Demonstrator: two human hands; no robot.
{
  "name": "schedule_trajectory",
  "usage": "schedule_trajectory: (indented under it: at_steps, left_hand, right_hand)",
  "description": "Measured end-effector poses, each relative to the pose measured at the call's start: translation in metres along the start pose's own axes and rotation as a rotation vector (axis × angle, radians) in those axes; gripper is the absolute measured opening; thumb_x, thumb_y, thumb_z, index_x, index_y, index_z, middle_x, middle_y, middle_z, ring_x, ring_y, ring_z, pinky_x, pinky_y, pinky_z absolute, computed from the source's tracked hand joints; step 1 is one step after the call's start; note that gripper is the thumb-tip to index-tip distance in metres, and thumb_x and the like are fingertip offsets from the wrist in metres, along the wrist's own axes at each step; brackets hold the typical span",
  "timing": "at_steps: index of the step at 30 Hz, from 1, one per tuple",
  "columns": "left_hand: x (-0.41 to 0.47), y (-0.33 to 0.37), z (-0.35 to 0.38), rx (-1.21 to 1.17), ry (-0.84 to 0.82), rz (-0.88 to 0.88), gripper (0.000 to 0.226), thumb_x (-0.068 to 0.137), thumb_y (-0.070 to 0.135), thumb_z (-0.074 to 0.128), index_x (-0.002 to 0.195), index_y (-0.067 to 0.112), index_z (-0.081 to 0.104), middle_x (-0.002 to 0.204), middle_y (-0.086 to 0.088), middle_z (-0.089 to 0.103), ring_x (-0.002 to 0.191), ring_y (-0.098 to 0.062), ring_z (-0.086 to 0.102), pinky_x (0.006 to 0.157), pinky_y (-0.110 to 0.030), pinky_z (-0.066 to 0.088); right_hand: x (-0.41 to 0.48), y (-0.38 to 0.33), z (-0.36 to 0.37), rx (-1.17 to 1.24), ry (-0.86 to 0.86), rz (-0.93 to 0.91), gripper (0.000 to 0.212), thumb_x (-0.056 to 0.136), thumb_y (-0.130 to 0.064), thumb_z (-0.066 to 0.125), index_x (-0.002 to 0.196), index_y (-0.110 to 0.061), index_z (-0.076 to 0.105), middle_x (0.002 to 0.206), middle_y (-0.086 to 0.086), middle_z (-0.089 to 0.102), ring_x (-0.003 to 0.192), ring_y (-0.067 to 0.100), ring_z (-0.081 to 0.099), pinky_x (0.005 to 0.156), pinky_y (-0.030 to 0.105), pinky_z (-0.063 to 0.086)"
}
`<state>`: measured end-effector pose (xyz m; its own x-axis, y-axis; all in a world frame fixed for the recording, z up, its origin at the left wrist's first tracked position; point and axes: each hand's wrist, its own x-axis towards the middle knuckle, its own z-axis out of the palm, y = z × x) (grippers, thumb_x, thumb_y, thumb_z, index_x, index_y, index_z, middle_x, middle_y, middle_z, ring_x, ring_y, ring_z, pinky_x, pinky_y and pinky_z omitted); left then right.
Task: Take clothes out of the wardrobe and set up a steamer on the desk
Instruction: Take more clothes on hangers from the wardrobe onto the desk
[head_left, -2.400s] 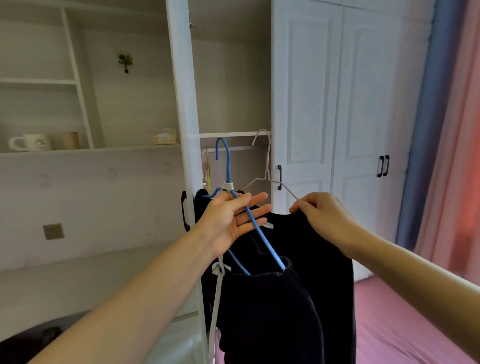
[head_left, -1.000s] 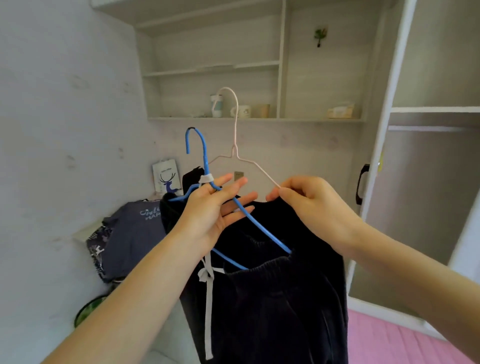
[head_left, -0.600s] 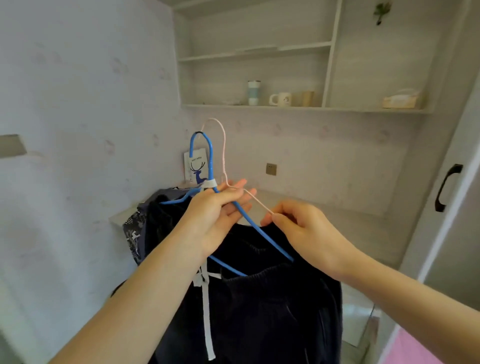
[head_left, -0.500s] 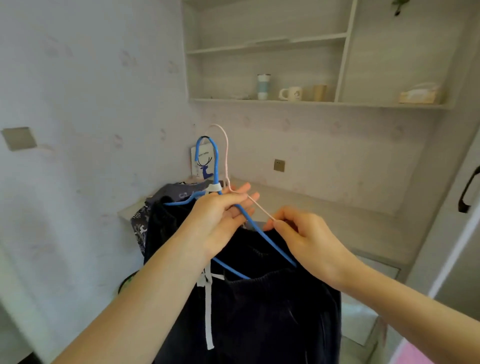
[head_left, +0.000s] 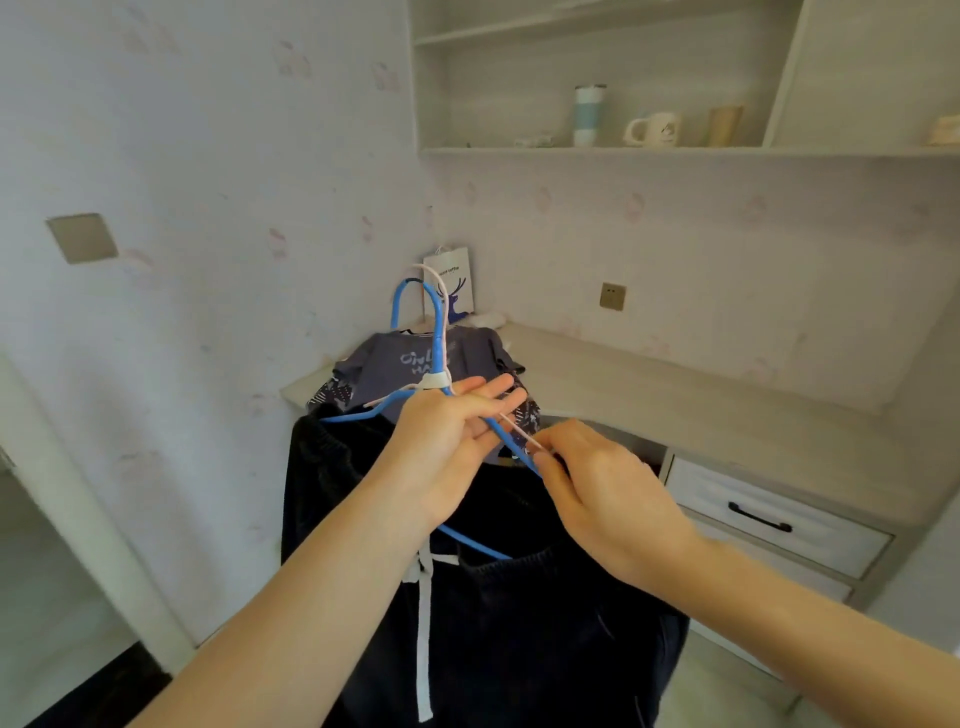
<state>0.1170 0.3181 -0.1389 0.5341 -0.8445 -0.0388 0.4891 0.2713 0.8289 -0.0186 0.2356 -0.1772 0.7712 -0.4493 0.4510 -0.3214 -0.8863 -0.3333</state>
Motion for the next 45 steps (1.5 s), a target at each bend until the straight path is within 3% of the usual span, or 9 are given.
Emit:
schedule_trajectory:
  at_steps: [7, 17, 22, 28, 32, 35, 38, 41, 45]
  left_hand:
    - [0.055, -0.006, -0.017, 0.013, 0.102, 0.011, 0.05, 0.089, -0.014, 0.043, 0.136, 0.001, 0.034, 0.123, -0.017, 0.06, 0.108, -0.03, 0.064, 0.088, -0.038, 0.052]
    - [0.156, -0.007, -0.021, 0.176, 0.19, 0.041, 0.046, 0.088, -0.009, 0.05, 0.132, -0.002, 0.039, 0.119, -0.018, 0.064, 0.112, -0.027, 0.062, 0.091, -0.036, 0.052]
    - [0.198, -0.006, -0.031, 0.403, 0.204, 0.049, 0.02, 0.089, 0.008, 0.061, 0.091, 0.02, 0.076, 0.136, -0.007, 0.053, 0.114, -0.017, 0.061, 0.096, -0.039, 0.051]
    - [0.224, 0.005, -0.062, 0.705, 0.222, -0.007, 0.028, 0.089, 0.017, 0.064, 0.116, 0.015, 0.067, 0.107, 0.002, 0.072, 0.1, -0.008, 0.067, 0.093, -0.031, 0.053]
    - [0.236, 0.02, -0.097, 0.834, 0.408, 0.313, 0.015, 0.091, 0.011, 0.06, 0.098, 0.011, 0.073, 0.085, -0.001, 0.075, 0.081, -0.018, 0.071, 0.075, -0.02, 0.056]
    - [0.253, 0.037, -0.137, 1.201, 0.602, 0.656, 0.015, 0.089, 0.015, 0.063, 0.101, 0.023, 0.069, 0.091, 0.013, 0.069, 0.084, 0.0, 0.062, 0.076, -0.006, 0.044]
    - [0.282, 0.059, -0.181, 1.45, 0.436, 0.621, 0.031, 0.092, 0.037, 0.055, 0.121, 0.047, 0.05, 0.111, 0.037, 0.048, 0.104, 0.02, 0.042, 0.089, 0.002, 0.028]
    - [0.317, 0.078, -0.212, 1.645, 0.304, 0.573, 0.041, 0.09, 0.058, 0.039, 0.13, 0.048, 0.042, 0.113, 0.037, 0.048, 0.103, 0.012, 0.042, 0.102, -0.02, 0.033]
    - [0.362, 0.104, -0.245, 1.76, 0.317, 0.511, 0.048, 0.088, 0.064, 0.034, 0.128, 0.042, 0.051, 0.094, 0.021, 0.057, 0.089, -0.003, 0.049, 0.078, -0.025, 0.041]
  right_hand:
    - [0.042, 0.036, 0.047, -0.352, 0.128, -0.179, 0.025, 0.077, -0.033, 0.073, 0.091, -0.016, 0.061, 0.078, -0.004, 0.059, 0.054, 0.013, 0.055, 0.039, 0.019, 0.026]
    - [0.14, 0.127, 0.089, -0.401, 0.159, -0.169, 0.033, 0.096, -0.039, 0.032, 0.09, -0.018, 0.057, 0.054, -0.001, 0.052, 0.028, 0.02, 0.034, 0.036, 0.021, 0.017]
    - [0.187, 0.163, 0.105, -0.325, 0.179, -0.241, 0.034, 0.098, -0.04, 0.031, 0.096, -0.019, 0.058, 0.056, -0.001, 0.054, 0.03, 0.02, 0.037, 0.03, 0.026, 0.027]
    - [0.235, 0.187, 0.121, -0.279, 0.189, -0.34, 0.032, 0.097, -0.041, 0.033, 0.096, -0.02, 0.057, 0.057, -0.002, 0.056, 0.031, 0.016, 0.027, 0.034, 0.022, 0.019]
    - [0.269, 0.198, 0.128, -0.268, 0.207, -0.387, 0.046, 0.101, -0.043, 0.02, 0.093, -0.02, 0.059, 0.056, -0.002, 0.055, 0.035, 0.015, 0.022, 0.033, 0.023, 0.022]
    - [0.297, 0.201, 0.131, -0.271, 0.216, -0.391, 0.05, 0.102, -0.044, 0.017, 0.094, -0.02, 0.06, 0.058, -0.003, 0.057, 0.035, 0.016, 0.023, 0.031, 0.025, 0.026]
    - [0.327, 0.2, 0.134, -0.258, 0.238, -0.4, 0.044, 0.101, -0.044, 0.02, 0.096, -0.019, 0.057, 0.058, -0.003, 0.058, 0.031, 0.018, 0.031, 0.031, 0.025, 0.028]
    - [0.359, 0.195, 0.138, -0.234, 0.27, -0.402, 0.036, 0.098, -0.043, 0.031, 0.093, -0.019, 0.057, 0.056, -0.004, 0.057, 0.031, 0.021, 0.041, 0.029, 0.027, 0.034]
    - [0.401, 0.189, 0.146, -0.257, 0.306, -0.35, 0.032, 0.094, -0.042, 0.04, 0.093, -0.018, 0.061, 0.063, -0.004, 0.065, 0.035, 0.025, 0.049, 0.031, 0.029, 0.04]
